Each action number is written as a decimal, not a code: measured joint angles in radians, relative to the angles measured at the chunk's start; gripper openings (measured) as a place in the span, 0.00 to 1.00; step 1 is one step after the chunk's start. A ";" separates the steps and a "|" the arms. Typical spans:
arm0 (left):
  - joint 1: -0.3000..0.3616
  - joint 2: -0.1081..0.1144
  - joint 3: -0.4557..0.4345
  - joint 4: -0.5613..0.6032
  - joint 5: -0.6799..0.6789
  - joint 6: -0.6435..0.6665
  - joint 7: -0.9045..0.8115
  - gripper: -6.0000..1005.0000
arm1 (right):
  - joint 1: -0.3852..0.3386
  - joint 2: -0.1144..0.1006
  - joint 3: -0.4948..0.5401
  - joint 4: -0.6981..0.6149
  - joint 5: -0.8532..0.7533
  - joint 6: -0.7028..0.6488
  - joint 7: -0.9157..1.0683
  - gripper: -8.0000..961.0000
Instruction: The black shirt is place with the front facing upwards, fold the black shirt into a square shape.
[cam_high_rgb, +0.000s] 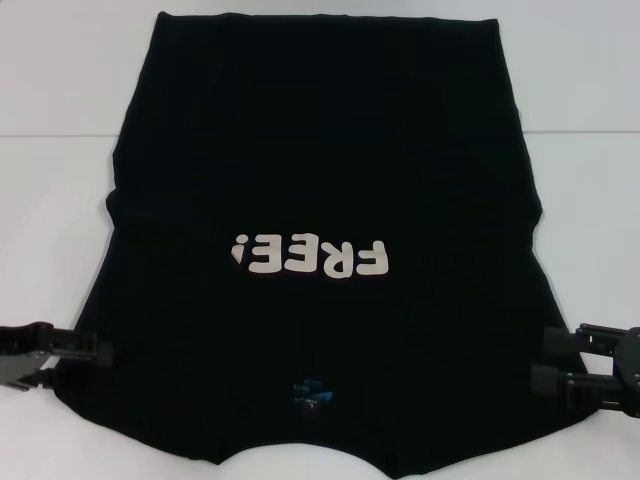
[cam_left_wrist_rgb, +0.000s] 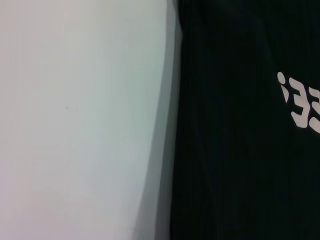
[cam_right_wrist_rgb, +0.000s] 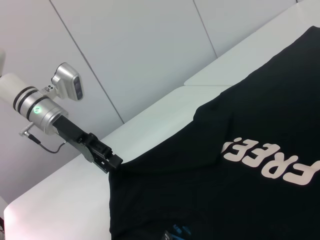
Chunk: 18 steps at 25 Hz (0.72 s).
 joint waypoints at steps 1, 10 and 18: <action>0.000 0.000 0.008 0.000 0.001 0.000 0.000 0.84 | 0.000 0.000 0.000 0.000 0.000 0.000 0.000 0.83; -0.003 -0.018 0.069 0.037 0.003 0.015 -0.001 0.82 | 0.002 -0.008 0.003 -0.001 0.002 -0.003 0.021 0.83; 0.007 -0.025 0.071 0.060 0.004 0.005 0.001 0.47 | 0.003 -0.010 0.012 0.000 0.005 -0.012 0.023 0.83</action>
